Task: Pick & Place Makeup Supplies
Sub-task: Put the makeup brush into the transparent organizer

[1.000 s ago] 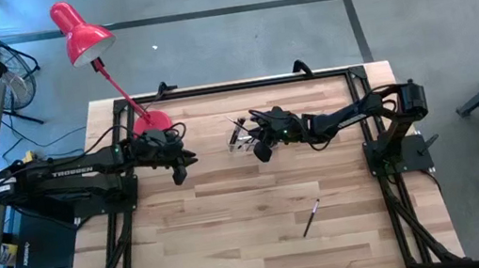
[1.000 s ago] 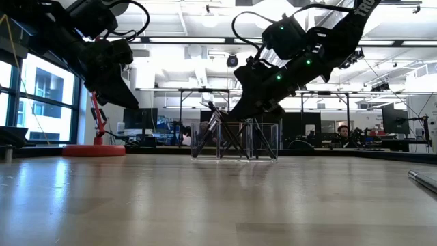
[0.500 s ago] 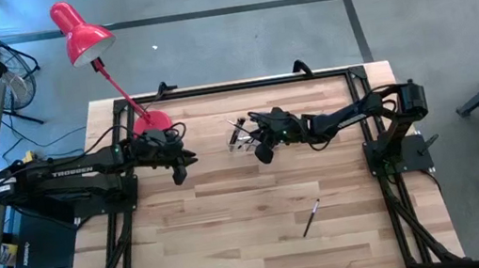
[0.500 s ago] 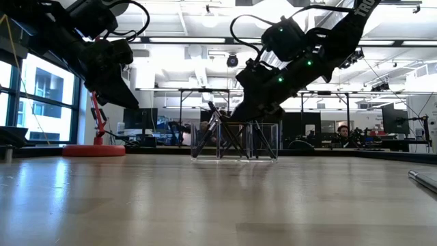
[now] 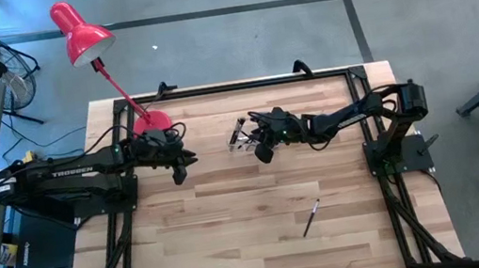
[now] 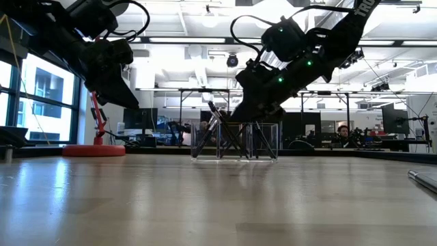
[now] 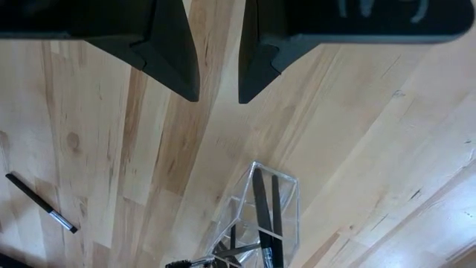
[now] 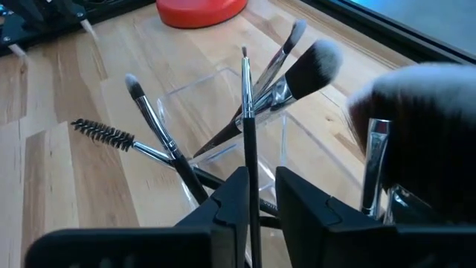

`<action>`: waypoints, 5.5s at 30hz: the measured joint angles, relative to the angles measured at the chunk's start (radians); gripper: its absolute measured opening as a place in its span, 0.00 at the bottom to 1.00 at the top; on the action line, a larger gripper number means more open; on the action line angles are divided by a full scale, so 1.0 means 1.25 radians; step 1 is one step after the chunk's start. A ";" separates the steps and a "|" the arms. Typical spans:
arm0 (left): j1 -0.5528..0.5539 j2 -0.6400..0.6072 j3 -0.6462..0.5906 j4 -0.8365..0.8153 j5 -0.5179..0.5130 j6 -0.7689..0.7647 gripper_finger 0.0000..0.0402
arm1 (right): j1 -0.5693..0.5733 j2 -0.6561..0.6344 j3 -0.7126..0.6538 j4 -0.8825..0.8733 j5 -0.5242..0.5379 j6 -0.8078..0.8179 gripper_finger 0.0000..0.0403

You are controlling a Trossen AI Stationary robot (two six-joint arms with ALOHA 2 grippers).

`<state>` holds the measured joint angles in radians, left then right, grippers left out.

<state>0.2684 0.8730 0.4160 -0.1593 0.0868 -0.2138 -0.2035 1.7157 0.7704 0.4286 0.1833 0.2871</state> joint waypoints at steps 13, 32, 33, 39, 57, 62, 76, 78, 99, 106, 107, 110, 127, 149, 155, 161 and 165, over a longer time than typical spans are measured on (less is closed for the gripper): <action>0.000 0.000 0.000 0.000 -0.002 0.000 0.23 | 0.000 -0.049 0.000 -0.002 -0.038 0.000 0.16; -0.001 0.000 0.001 0.041 -0.017 -0.123 0.23 | 0.122 -0.305 0.001 -0.484 -0.022 0.202 0.01; -0.001 0.000 0.001 0.041 -0.018 -0.139 0.23 | 0.136 -0.310 0.001 -0.512 -0.017 0.257 0.01; -0.024 0.018 0.002 0.042 -0.033 -0.226 0.23 | 0.224 -0.327 0.001 -0.684 -0.058 0.480 0.00; -0.169 0.086 0.002 0.044 -0.124 -0.289 0.23 | 0.575 -0.301 0.021 -0.845 0.002 1.116 0.00; -0.168 0.086 0.002 0.044 -0.092 -0.238 0.23 | 0.629 -0.178 0.178 -1.009 -0.029 1.277 0.00; -0.168 0.085 0.002 0.042 0.056 -0.049 0.23 | 0.591 0.140 0.514 -1.286 -0.167 1.413 0.00; -0.168 0.085 0.002 0.042 0.075 -0.031 0.23 | 0.583 0.157 0.512 -1.286 -0.203 1.437 0.00; -0.168 0.085 0.002 0.042 0.087 0.030 0.23 | 0.538 0.184 0.511 -1.265 -0.173 1.461 0.26; -0.168 0.085 0.002 0.037 0.087 0.030 0.23 | 0.533 0.184 0.495 -1.243 -0.175 1.467 0.31; -0.168 0.085 0.002 0.036 0.087 0.030 0.23 | 0.533 0.184 0.479 -1.220 -0.178 1.470 0.31; -0.168 0.085 0.002 0.035 0.087 0.030 0.23 | 0.532 0.184 0.412 -1.112 -0.210 1.486 0.31; -0.168 0.085 0.002 0.036 0.075 0.030 0.23 | 0.505 0.178 0.306 -0.927 -0.151 1.157 0.03; -0.168 0.085 0.002 0.133 0.062 -0.234 0.23 | 0.285 0.185 0.302 -0.665 0.080 0.353 0.01; -0.168 0.085 0.002 0.128 0.033 -0.291 0.23 | 0.256 0.170 0.301 -0.654 0.065 0.235 0.01; -0.168 0.085 0.002 0.126 -0.012 -0.326 0.23 | 0.250 0.145 0.299 -0.657 0.058 0.166 0.00; -0.168 0.085 0.002 0.126 -0.021 -0.336 0.23 | 0.250 0.131 0.300 -0.648 0.057 0.142 0.00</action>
<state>0.0586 0.9798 0.4183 -0.0021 0.0601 -0.6334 0.1093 1.8791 1.1454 -0.3810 0.2550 0.4640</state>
